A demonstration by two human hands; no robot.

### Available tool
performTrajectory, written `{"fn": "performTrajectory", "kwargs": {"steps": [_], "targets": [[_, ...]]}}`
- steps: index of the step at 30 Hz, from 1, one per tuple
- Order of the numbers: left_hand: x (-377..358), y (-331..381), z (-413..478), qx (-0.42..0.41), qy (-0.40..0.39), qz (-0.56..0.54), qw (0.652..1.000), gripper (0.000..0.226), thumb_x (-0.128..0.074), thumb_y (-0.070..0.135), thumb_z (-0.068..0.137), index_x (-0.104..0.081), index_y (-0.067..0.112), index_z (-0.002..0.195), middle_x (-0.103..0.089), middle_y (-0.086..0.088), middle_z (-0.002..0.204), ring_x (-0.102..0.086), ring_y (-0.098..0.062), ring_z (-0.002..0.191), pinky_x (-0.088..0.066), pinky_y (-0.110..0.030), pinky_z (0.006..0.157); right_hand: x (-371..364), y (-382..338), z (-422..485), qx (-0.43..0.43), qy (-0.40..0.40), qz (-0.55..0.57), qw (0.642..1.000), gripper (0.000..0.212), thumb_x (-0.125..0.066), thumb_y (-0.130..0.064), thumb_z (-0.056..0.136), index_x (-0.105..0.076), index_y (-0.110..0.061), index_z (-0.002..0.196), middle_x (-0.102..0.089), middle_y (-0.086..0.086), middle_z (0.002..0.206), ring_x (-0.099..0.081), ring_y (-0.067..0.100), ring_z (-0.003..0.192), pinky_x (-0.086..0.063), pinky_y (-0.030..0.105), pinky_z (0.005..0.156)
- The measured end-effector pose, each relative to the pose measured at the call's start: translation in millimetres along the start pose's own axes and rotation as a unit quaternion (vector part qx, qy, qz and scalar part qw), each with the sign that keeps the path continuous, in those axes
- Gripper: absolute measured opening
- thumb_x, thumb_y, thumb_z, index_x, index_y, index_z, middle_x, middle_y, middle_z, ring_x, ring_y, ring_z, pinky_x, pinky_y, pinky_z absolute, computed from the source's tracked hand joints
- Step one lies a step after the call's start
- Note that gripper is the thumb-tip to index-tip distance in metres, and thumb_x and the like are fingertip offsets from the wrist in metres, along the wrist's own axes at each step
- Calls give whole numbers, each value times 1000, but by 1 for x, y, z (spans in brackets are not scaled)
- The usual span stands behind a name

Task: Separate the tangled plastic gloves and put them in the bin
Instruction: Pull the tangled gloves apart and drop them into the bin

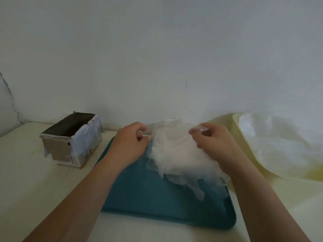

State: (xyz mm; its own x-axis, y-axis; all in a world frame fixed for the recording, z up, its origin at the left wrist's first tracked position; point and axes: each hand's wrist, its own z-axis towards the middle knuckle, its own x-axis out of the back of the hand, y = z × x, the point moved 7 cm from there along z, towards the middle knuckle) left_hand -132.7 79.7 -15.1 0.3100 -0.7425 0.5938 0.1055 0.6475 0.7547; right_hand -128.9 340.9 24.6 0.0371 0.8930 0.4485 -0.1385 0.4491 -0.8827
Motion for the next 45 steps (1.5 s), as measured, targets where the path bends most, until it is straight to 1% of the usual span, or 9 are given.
{"fn": "performTrajectory", "kwargs": {"steps": [3,6,11,15,22,27,31,41,45], "targets": [[-15,-4,-5,34,-22,37,999,21,-71,45,93,-69,24,94,-69,13,85,-65,-8,80,-45,-22,66,-6,-5,-2,26,-2,15,1000,42,-65,-23,97,-51,15,85,-46,11,63,-35,15,51,-28,25,47],[-22,11,-12,57,-23,-129,990,44,-64,55,96,-73,13,87,-71,10,77,-65,-13,75,-51,-24,67,-9,-9,-4,41,18,35,998,37,-65,-25,99,-58,8,83,-50,8,59,-36,12,45,-31,25,44],[-50,45,-32,110,-223,-400,882,67,-67,64,83,-72,8,119,-79,-7,107,-76,-24,98,-62,-42,85,-11,-8,-4,35,52,54,997,40,-63,-29,99,-58,8,83,-54,5,54,-38,15,45,-34,28,45],[-42,26,-28,97,-186,-340,917,12,-76,16,94,-75,5,98,-74,-12,83,-64,-18,60,-54,-30,57,0,4,-1,5,120,60,991,39,-60,-33,102,-62,6,103,-58,4,72,-50,15,60,-42,26,55],[-17,-25,-8,111,-56,-175,977,8,-77,11,92,-76,9,85,-74,-5,71,-65,-15,59,-53,-27,56,25,-3,-10,31,244,118,962,31,-58,-28,103,-49,-19,74,-42,-10,47,-36,3,44,-34,33,51],[-35,-33,-9,132,-45,-118,983,35,-81,36,88,-66,20,116,-69,7,108,-67,-9,98,-56,-31,89,2,-18,-7,36,-25,73,996,16,-61,-25,102,-74,-17,95,-49,1,55,-42,14,48,-36,23,45],[-47,-28,-12,128,-77,-159,976,26,-85,17,85,-72,16,108,-78,-2,93,-76,-18,86,-62,-30,74,-25,-9,-16,35,-220,-48,974,20,-59,-27,104,-73,-18,93,-59,0,56,-45,12,47,-38,21,46],[2,-2,-3,46,1,-179,983,21,-67,21,101,-79,16,84,-78,-5,84,-64,-12,74,-52,-25,71,-26,-2,-7,78,-177,-186,963,19,-60,-35,102,-72,-30,89,-71,-11,82,-67,7,75,-58,29,74],[14,15,-3,-36,-35,10,999,32,-51,22,107,-66,13,80,-65,-7,72,-54,-16,63,-45,-34,64,-26,-8,-7,105,-166,-184,963,21,-60,-41,101,-72,-32,86,-68,-21,78,-63,1,74,-52,25,72]]}}
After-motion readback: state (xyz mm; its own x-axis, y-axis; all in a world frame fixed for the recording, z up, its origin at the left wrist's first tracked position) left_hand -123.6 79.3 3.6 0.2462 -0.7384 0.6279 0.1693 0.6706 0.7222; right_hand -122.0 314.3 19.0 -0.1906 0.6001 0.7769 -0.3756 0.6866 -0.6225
